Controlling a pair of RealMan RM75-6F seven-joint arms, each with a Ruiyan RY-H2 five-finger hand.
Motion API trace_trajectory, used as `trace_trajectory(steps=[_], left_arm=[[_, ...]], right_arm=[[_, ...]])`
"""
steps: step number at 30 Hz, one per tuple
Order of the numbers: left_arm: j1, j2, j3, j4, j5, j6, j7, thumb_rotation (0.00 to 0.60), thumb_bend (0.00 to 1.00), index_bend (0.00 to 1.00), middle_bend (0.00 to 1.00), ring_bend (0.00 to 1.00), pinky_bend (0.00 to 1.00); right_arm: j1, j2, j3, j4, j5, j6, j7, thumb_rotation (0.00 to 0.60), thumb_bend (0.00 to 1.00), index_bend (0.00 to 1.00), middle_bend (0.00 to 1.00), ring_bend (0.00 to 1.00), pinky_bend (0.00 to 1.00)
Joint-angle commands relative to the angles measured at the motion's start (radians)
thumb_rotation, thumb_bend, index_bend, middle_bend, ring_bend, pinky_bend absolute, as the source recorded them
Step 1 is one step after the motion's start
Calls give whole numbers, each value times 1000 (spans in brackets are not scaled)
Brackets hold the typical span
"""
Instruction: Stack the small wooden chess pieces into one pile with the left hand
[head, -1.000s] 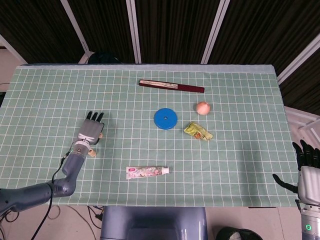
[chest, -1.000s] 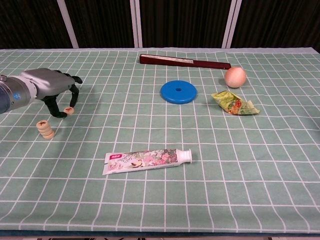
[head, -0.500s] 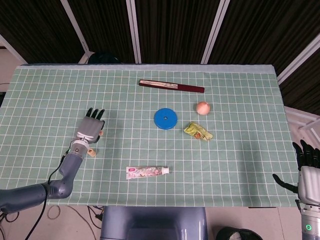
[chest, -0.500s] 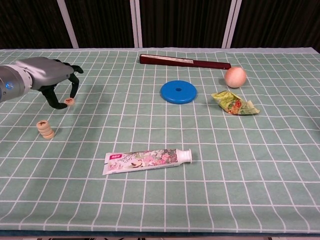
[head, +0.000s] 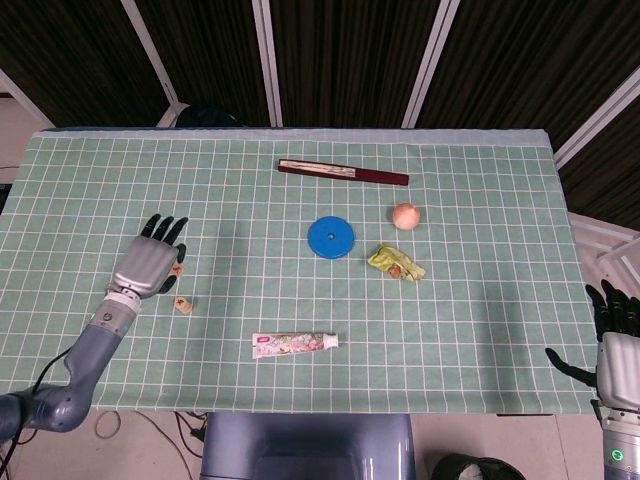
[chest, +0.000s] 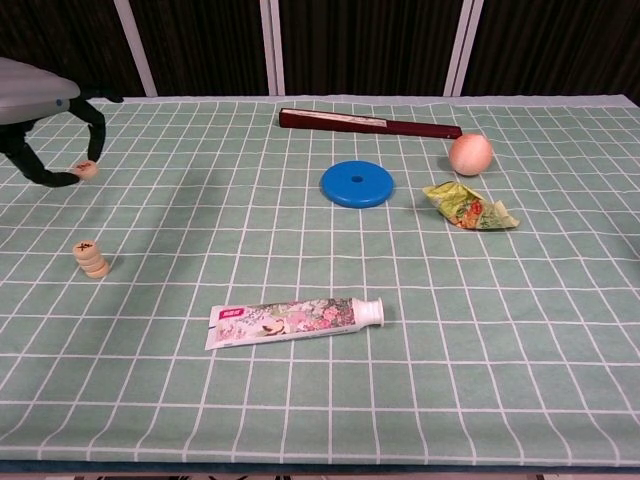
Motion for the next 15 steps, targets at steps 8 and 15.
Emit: trace_trajectory(steps=[8,15], left_arm=[[43,36,52,-41,92,1,-20,600,316,505,21,0,0],[43,-8,57,-10,96,-7,23,600,316,505,21,0,0]], right_arm=[[-2,3,1,-9,5,0,4,600,233,81,13,0,0],[-3,4,1,-7,3,0,9,600,233,81,13,0,0]])
